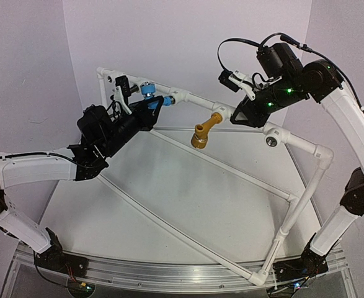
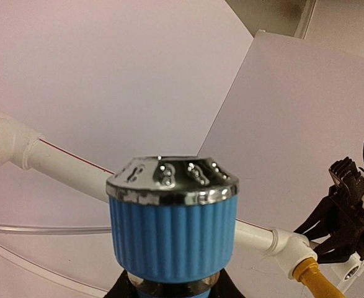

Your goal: Install the water faucets

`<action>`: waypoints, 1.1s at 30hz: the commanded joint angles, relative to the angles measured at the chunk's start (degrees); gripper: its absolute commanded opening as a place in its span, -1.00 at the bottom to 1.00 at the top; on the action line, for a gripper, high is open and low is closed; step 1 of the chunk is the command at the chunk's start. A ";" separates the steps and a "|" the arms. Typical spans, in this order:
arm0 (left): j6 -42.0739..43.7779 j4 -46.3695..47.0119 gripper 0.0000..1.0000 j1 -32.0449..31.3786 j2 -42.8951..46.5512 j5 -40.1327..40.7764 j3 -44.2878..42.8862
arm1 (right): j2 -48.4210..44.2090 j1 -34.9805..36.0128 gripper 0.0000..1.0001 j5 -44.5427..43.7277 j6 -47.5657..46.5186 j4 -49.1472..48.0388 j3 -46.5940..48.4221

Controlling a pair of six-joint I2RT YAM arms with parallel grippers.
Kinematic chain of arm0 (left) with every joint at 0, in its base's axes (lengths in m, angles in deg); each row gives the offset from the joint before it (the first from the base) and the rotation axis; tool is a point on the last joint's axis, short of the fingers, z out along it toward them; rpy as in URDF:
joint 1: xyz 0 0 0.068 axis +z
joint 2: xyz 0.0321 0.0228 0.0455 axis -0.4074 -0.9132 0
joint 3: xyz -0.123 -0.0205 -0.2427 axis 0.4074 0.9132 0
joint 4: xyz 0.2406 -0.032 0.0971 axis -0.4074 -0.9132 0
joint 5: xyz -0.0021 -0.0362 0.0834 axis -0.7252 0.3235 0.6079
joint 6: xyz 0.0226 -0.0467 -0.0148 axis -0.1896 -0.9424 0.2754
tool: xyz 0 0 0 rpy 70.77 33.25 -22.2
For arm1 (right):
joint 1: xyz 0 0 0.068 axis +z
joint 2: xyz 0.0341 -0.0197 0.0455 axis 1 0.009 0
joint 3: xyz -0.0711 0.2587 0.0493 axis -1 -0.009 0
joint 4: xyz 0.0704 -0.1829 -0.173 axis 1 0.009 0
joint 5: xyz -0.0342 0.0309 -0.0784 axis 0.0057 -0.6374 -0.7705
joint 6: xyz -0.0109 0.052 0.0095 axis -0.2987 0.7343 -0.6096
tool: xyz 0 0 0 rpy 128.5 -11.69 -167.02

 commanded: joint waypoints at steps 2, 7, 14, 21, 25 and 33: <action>6.13 5.07 -1.00 -1.81 1.23 3.04 -0.01 | 2.62 0.90 -1.00 3.34 1.65 -0.77 0.72; 9.22 8.61 -0.99 -4.21 -1.99 5.27 0.76 | 2.77 0.94 -1.00 4.01 2.15 -0.70 0.89; 10.80 10.91 -1.00 -5.56 -4.99 6.26 2.33 | 2.58 0.90 -1.00 5.39 2.50 -0.49 0.82; 12.95 11.00 -1.00 -6.26 -2.08 7.92 3.09 | 1.72 0.90 -1.00 5.17 2.52 -0.71 -0.43; 18.27 10.89 -1.00 -7.94 -0.40 10.52 2.08 | 1.67 0.90 -1.00 4.80 2.95 -0.74 -0.40; 22.10 12.39 -1.00 -8.52 2.79 13.90 3.48 | 1.63 0.90 -1.00 3.82 3.64 -0.85 -0.14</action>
